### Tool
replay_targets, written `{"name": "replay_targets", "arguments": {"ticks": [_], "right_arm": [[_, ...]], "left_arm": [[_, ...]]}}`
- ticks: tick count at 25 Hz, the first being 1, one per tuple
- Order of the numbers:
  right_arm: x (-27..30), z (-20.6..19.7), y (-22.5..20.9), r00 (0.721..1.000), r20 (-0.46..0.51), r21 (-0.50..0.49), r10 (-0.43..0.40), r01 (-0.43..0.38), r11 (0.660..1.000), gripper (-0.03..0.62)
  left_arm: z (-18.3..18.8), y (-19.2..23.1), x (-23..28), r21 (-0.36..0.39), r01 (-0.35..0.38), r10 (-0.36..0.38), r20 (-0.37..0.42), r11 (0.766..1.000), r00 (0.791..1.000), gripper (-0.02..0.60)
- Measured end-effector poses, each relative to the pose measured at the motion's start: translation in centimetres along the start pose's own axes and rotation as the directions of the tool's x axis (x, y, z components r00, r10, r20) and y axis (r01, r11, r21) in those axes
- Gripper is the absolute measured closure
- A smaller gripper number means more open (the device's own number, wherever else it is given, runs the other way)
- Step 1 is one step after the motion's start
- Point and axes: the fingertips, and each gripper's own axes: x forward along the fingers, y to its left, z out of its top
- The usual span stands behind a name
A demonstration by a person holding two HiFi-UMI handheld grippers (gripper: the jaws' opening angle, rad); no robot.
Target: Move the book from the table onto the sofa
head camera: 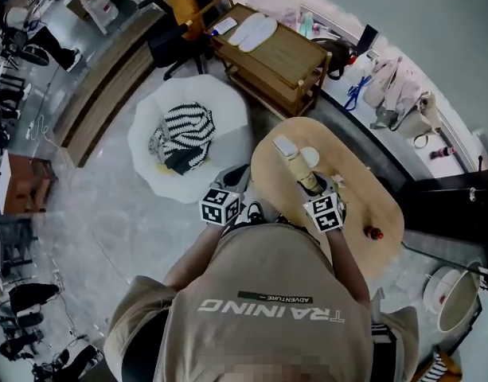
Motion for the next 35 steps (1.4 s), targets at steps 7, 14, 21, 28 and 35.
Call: {"name": "replay_targets", "arguments": {"ticks": [7,14,21,28,35], "right_arm": [[-2.2,6.9,-1.1,0.979,0.202,0.005,0.004,-0.005,1.0,0.39],[-1.7,11.7,0.9,0.938,0.326,-0.045,0.12,-0.112,0.993,0.39],[-0.3,16.2,5.5,0.888,0.403,-0.115,0.221,-0.191,0.975,0.39],[2.3,19.7,11.0,0.898,0.343,-0.217,0.275,-0.21,0.953,0.39],[7.0,23.3,15.9,0.93,0.29,-0.232,0.227,-0.161,0.959,0.39]], "left_arm": [[1.8,2.8,-1.6,0.002,-0.113,0.113,0.062,0.994,0.992,0.591],[3.0,6.3,-6.8,-0.007,-0.289,0.289,0.082,0.957,0.954,0.591],[2.0,9.8,-14.2,-0.059,-0.436,0.44,0.123,0.898,0.89,0.591],[-0.6,15.3,-18.8,-0.177,-0.449,0.475,0.156,0.876,0.866,0.591],[-0.5,22.8,-22.9,-0.161,-0.43,0.454,0.176,0.888,0.873,0.591]]}}
